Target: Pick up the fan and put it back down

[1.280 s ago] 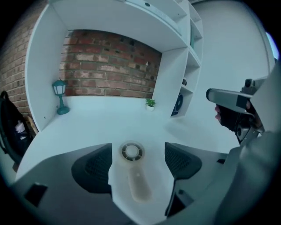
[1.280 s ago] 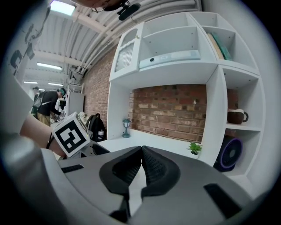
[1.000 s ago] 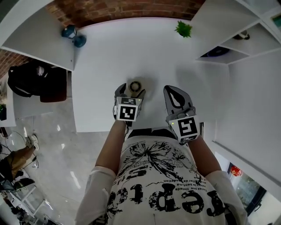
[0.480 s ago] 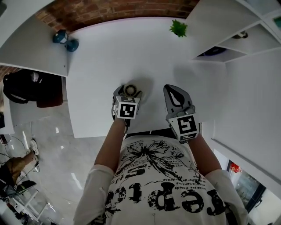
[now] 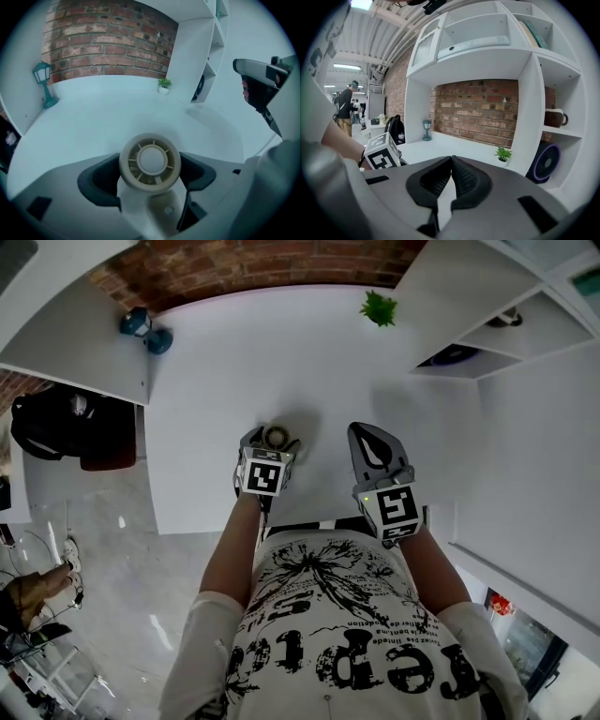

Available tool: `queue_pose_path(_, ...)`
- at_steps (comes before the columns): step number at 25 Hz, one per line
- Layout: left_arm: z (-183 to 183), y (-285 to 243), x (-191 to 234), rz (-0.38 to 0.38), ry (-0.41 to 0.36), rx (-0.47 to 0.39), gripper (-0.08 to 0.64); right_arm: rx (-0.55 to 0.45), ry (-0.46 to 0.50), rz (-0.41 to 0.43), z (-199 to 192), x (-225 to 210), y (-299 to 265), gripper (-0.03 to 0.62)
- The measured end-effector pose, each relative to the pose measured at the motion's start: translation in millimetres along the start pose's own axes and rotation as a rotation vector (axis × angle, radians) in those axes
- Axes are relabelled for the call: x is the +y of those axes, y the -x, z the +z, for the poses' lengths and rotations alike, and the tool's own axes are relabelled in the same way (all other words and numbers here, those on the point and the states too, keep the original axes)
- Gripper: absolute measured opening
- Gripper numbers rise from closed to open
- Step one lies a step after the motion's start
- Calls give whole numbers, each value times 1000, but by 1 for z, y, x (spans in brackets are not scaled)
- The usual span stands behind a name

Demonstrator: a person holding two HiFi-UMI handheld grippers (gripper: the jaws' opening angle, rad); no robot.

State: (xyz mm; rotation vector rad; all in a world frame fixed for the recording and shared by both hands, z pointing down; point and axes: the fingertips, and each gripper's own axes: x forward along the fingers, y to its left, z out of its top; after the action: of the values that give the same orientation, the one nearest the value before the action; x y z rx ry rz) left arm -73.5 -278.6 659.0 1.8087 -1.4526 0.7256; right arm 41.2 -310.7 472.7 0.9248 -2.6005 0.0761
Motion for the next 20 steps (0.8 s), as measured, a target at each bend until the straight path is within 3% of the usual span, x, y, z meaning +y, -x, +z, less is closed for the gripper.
queue_pose_path(8, 38, 39, -3, 31, -24, -121, 373, -53, 16, -7, 24, -5, 12, 14)
queue_pose_path(20, 138, 153, -26, 92, -173, -495, 373, -164, 45, -18, 64, -2, 34, 14)
